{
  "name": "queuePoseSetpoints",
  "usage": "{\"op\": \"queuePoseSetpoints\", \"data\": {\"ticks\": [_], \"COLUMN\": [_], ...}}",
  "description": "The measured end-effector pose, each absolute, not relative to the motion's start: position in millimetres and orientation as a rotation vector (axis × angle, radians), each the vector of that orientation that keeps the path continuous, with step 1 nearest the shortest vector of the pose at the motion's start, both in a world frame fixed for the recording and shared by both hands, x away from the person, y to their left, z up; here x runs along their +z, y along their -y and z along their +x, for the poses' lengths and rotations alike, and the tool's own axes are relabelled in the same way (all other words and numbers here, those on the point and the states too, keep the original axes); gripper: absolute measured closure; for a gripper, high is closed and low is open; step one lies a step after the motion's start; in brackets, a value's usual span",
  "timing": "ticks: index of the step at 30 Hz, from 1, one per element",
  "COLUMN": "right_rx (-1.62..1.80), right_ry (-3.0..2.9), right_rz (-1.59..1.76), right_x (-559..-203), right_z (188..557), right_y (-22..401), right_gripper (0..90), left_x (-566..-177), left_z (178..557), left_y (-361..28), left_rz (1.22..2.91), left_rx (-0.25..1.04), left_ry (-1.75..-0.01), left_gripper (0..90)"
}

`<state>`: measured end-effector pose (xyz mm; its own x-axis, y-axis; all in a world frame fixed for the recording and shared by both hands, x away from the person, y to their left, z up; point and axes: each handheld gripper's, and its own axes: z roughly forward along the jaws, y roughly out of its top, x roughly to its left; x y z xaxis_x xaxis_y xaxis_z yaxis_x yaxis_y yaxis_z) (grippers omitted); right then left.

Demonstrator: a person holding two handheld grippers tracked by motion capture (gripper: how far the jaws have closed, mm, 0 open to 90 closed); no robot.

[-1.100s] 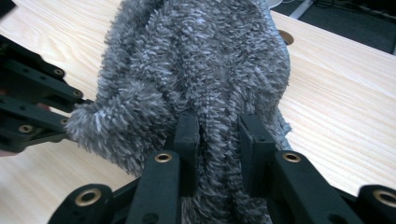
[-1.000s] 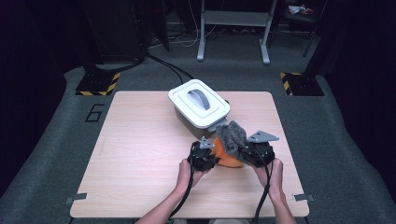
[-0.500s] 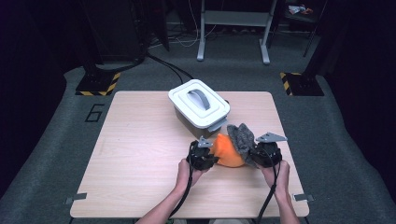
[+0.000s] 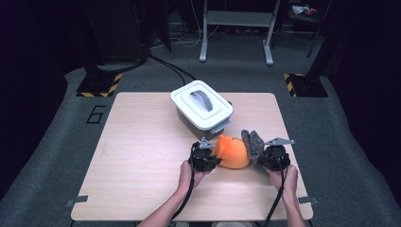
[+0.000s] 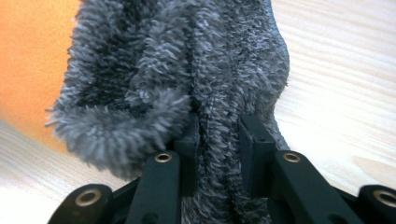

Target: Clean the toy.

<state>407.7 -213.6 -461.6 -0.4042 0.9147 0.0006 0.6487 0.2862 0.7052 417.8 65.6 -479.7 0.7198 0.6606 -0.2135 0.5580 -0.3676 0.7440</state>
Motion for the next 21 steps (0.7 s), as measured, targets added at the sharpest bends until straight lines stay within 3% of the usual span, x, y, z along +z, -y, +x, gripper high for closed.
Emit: {"op": "queuePoseSetpoints", "data": {"ticks": [10,21], "right_rx": [1.023,0.97], "right_ry": [-2.133,-2.209], "right_rz": [1.254,1.103], "right_x": [-421,-414], "right_z": [390,394], "right_y": [198,155], "right_gripper": [71.5,71.5], "left_x": [-478,-477], "left_z": [416,416], "left_y": [-63,-63], "left_rz": [2.067,2.084], "left_rx": [0.163,0.168], "left_ry": [-0.92,-0.909], "left_gripper": [80.3,80.2]}}
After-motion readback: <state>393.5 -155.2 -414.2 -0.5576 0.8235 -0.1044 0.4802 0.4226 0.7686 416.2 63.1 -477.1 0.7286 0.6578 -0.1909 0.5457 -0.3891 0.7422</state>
